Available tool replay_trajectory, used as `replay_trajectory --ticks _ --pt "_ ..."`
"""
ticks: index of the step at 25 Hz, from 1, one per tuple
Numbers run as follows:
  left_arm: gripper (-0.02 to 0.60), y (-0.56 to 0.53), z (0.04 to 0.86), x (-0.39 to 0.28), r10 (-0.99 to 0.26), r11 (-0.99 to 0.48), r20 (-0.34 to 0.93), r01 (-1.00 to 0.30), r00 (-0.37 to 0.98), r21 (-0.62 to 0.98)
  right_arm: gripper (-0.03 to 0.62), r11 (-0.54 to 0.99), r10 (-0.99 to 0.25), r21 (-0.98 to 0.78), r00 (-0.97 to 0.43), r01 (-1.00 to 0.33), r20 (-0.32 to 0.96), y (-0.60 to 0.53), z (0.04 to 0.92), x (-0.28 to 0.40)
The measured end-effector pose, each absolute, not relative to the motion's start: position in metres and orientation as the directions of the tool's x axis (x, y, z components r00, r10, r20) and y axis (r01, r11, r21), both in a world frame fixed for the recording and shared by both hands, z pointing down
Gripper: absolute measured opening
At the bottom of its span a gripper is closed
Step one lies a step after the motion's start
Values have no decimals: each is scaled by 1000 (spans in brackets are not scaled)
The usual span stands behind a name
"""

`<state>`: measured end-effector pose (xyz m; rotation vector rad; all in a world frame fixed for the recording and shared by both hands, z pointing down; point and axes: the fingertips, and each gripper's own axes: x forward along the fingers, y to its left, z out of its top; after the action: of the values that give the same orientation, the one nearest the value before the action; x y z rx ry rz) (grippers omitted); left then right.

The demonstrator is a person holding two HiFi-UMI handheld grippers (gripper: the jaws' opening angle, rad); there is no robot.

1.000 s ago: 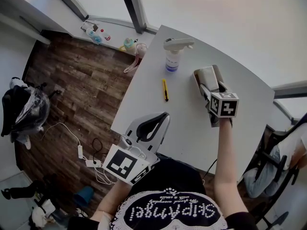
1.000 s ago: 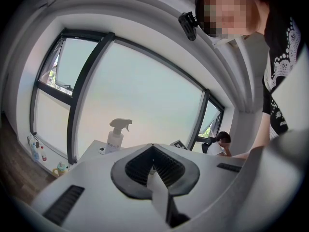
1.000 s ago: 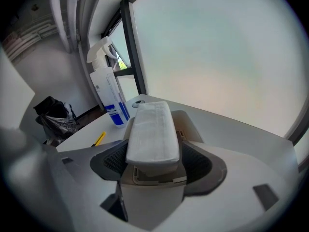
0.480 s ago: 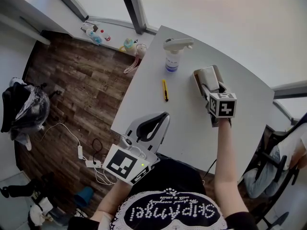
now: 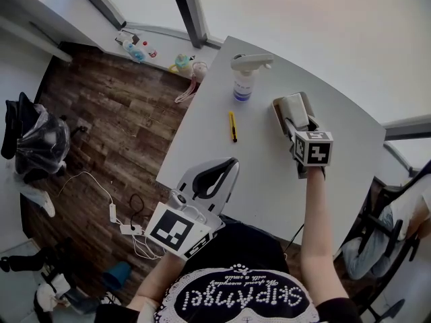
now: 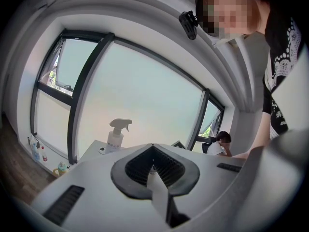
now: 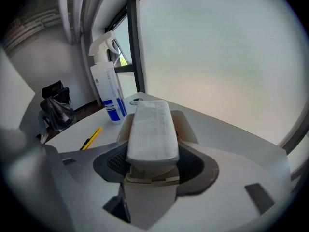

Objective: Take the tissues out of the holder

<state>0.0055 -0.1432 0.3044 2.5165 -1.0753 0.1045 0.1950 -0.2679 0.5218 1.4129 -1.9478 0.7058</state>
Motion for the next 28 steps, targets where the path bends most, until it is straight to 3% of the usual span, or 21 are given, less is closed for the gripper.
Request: replay_trajectory --ticks 28 --pt "2 -141 304 4 -680 -621 227 -712 698 329 268 288 -650 -34 -222 -957 727 -265 518 193"
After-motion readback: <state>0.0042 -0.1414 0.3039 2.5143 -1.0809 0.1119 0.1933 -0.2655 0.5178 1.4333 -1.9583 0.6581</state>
